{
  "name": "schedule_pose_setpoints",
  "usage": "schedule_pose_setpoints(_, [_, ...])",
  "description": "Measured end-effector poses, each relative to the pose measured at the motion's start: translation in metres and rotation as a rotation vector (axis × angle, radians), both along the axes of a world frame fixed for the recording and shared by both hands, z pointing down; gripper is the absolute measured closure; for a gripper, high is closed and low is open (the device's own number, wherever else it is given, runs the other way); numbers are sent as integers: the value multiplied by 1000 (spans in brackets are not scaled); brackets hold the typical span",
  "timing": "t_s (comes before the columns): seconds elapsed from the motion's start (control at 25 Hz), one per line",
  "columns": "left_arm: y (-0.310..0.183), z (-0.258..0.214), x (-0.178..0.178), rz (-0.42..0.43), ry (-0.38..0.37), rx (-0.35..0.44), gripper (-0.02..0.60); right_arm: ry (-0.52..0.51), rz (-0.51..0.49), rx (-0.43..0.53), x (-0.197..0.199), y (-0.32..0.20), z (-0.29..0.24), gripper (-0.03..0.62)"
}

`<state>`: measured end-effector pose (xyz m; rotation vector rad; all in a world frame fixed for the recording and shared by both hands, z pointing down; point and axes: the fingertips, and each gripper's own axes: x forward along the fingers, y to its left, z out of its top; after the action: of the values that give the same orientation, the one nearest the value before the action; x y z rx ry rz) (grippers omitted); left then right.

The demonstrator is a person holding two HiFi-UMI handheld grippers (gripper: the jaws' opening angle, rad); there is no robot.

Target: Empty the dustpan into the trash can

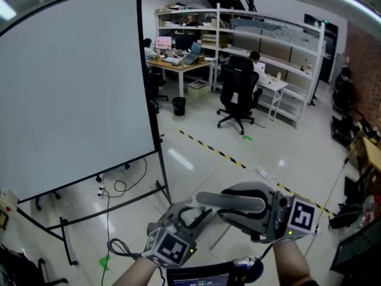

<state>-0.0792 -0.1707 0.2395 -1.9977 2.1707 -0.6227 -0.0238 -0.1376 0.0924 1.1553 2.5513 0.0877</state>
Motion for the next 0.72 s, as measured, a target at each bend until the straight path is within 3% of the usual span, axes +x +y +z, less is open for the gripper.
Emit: schedule_pose_setpoints(0.72, [29, 9, -34, -169, 5, -53, 474, 94, -192, -33, -30, 9, 21, 445])
